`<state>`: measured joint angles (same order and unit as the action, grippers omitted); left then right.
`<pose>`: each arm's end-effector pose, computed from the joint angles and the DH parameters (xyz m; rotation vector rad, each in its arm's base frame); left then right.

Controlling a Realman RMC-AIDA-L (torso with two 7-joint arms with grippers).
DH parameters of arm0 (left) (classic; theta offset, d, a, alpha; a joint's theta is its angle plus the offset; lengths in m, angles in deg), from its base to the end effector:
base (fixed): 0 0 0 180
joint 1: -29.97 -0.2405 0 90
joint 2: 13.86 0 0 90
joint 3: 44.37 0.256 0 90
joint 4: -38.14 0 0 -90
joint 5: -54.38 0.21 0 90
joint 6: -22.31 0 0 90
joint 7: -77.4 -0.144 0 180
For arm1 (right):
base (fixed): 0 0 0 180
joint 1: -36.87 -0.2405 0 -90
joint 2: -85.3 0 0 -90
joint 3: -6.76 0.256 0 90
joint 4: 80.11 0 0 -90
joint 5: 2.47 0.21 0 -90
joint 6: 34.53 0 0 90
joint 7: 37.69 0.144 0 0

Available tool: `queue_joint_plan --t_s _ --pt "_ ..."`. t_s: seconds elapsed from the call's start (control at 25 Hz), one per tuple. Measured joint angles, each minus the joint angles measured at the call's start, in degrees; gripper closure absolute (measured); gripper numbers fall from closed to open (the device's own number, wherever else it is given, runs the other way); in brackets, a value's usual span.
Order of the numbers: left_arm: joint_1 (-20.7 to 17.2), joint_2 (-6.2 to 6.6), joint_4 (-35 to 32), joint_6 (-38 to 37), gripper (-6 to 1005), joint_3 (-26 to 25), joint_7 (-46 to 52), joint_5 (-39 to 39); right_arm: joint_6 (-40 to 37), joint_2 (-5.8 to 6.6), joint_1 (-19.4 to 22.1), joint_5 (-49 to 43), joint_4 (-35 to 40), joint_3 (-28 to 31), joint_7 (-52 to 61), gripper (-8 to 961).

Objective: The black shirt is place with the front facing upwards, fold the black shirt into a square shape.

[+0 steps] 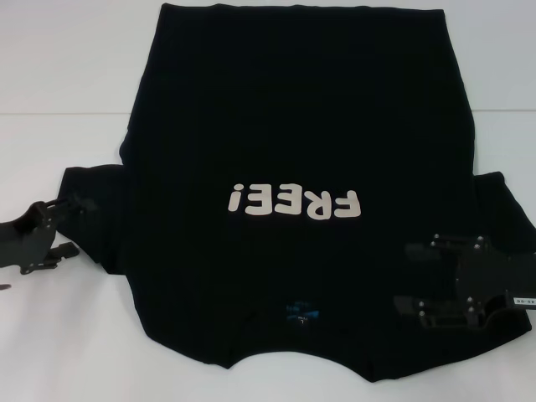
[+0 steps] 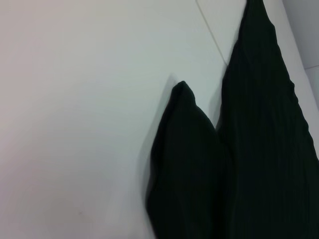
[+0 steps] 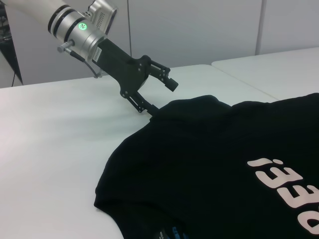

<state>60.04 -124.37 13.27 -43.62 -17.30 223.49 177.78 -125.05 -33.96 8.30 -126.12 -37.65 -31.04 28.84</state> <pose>-0.3677 0.3507 0.0474 -1.4823 -2.1699 -0.7781 0.2823 0.3188 0.0062 -2.8020 0.2944 0.4457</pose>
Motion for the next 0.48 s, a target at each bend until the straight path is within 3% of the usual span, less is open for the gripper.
queue_joint_plan --t_s 0.48 --pt "0.7 -0.54 0.0 0.6 86 0.2 0.0 0.0 -0.2 -0.07 0.0 0.0 0.6 0.0 0.0 128"
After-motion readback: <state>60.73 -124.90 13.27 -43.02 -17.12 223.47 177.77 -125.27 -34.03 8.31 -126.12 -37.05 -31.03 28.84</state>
